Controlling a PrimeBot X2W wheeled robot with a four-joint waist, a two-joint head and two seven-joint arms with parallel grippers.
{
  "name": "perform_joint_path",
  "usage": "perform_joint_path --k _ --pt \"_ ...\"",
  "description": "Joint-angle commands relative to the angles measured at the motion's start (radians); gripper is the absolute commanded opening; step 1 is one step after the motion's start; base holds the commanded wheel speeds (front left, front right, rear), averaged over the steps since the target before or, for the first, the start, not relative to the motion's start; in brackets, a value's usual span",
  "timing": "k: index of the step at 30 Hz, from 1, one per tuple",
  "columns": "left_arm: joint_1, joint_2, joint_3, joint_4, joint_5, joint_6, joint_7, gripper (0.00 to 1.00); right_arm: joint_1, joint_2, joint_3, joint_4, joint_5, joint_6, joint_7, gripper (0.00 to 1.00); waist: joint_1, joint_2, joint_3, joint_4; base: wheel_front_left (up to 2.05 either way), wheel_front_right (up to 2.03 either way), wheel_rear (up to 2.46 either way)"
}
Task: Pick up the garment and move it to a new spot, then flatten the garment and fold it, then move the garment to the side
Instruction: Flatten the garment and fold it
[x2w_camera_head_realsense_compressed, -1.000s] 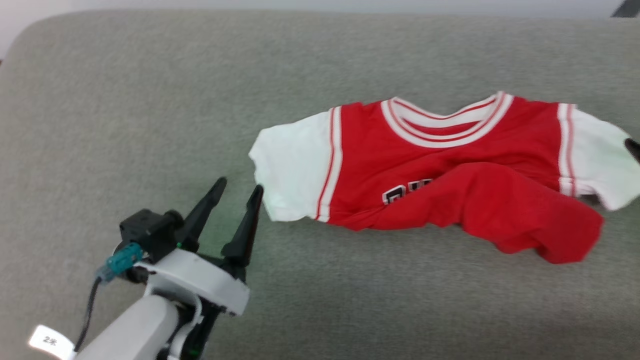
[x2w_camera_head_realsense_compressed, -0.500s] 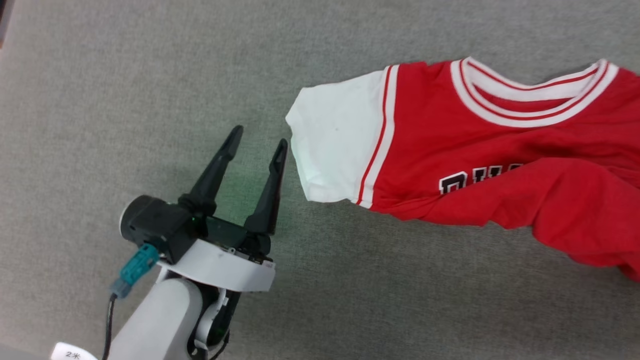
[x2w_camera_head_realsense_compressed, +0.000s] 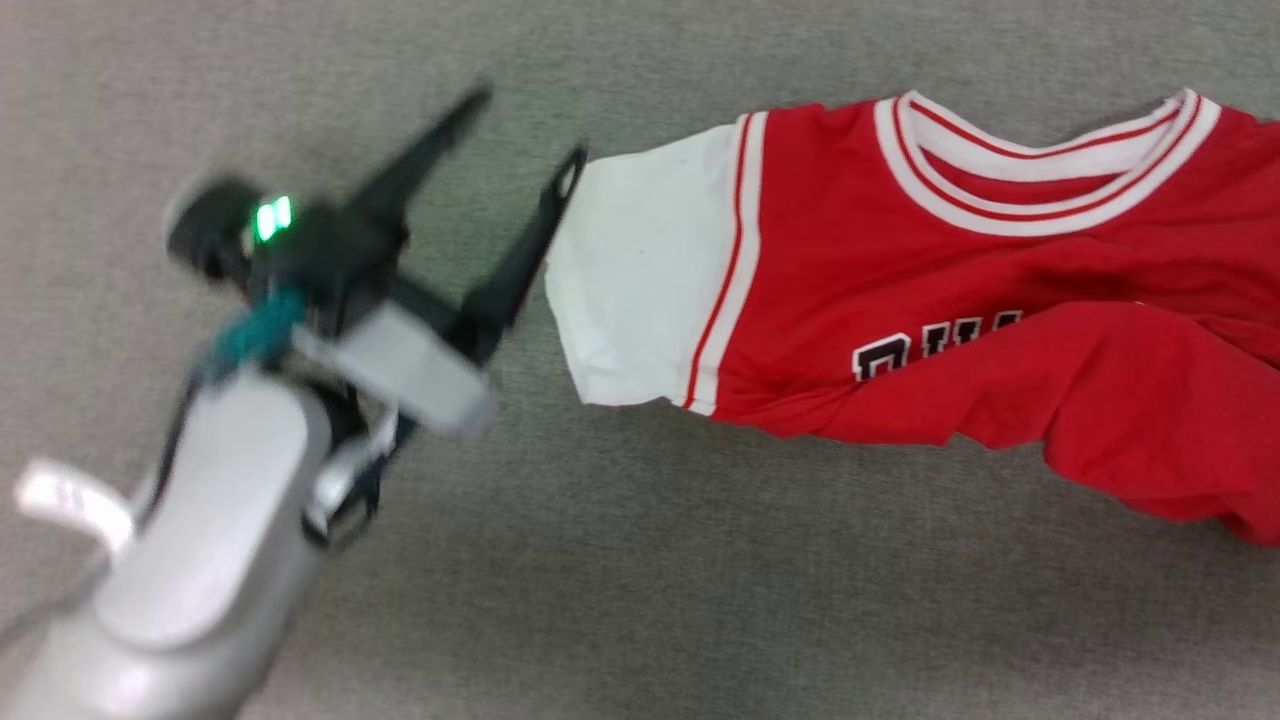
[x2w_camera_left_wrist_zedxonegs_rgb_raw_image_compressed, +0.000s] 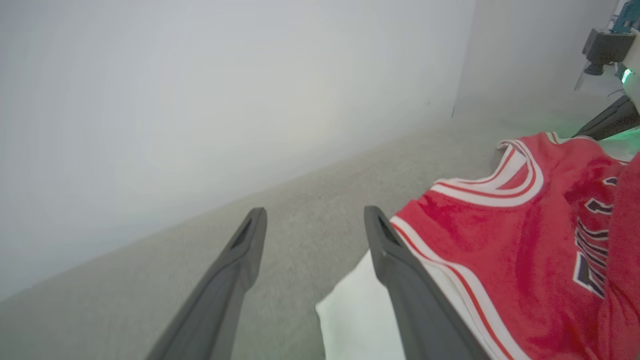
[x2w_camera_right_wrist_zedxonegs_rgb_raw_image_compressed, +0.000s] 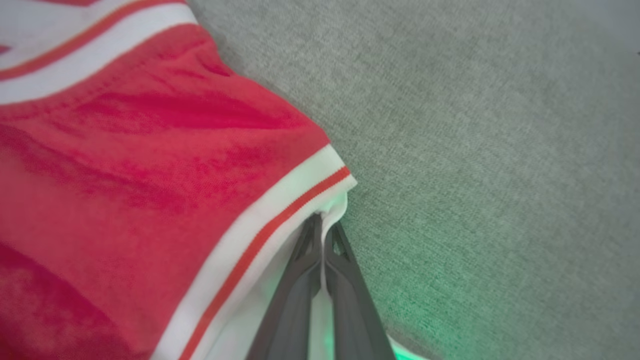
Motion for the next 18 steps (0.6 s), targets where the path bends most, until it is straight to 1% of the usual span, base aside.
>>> perform_joint_path --k 1,4,6,8,10,11,12,14,16,18 --pt "-0.082 0.008 -0.026 0.018 -0.013 -0.017 0.047 1.0 0.014 0.034 0.056 0.019 0.014 -0.002 0.006 0.0 0.0 0.0 0.012 -0.024 0.0 0.0 0.0" --pt "-0.219 0.026 -0.103 0.081 -0.095 -0.029 0.179 1.0 -0.03 0.059 0.088 0.031 0.026 -0.002 -0.003 0.0 0.0 0.0 0.024 -0.045 0.0 0.0 0.0" --pt "-0.302 0.038 -0.208 0.125 -0.205 -0.03 0.301 1.0 -0.056 0.075 0.112 0.038 0.032 -0.002 -0.011 0.0 0.0 0.0 0.032 -0.057 0.0 0.0 0.0" --pt "-0.398 0.057 -0.273 0.168 -0.318 -0.03 0.403 1.0 -0.079 0.084 0.138 0.044 0.043 -0.002 -0.013 0.0 0.0 0.0 0.04 -0.066 0.0 0.0 0.0" --pt "-0.459 0.067 -0.34 0.226 -0.435 -0.03 0.525 1.0 -0.1 0.091 0.162 0.051 0.05 -0.002 -0.02 0.0 0.0 0.0 0.045 -0.073 0.0 0.0 0.0" --pt "-0.496 0.078 -0.371 0.255 -0.475 -0.03 0.588 1.0 -0.11 0.095 0.172 0.054 0.054 -0.003 -0.022 0.0 0.0 0.0 0.048 -0.078 0.0 0.0 0.0" --pt "-0.536 0.09 -0.39 0.274 -0.505 -0.03 0.635 1.0 -0.121 0.103 0.181 0.056 0.058 -0.003 -0.025 0.0 0.0 0.0 0.052 -0.085 0.0 0.0 0.0" --pt "-0.585 0.088 -0.425 0.307 -0.582 -0.031 0.718 1.0 -0.14 0.114 0.196 0.062 0.062 -0.003 -0.033 0.0 0.0 0.0 0.058 -0.094 0.0 0.0 0.0" --pt "-0.614 0.092 -0.461 0.325 -0.641 -0.031 0.789 1.0 -0.152 0.124 0.207 0.069 0.066 -0.003 -0.037 0.0 0.0 0.0 0.061 -0.099 0.0 0.0 0.0" --pt "-0.645 0.105 -0.491 0.337 -0.688 -0.031 0.838 1.0 -0.162 0.132 0.219 0.073 0.066 -0.003 -0.04 0.0 0.0 0.0 0.064 -0.102 0.0 0.0 0.0"
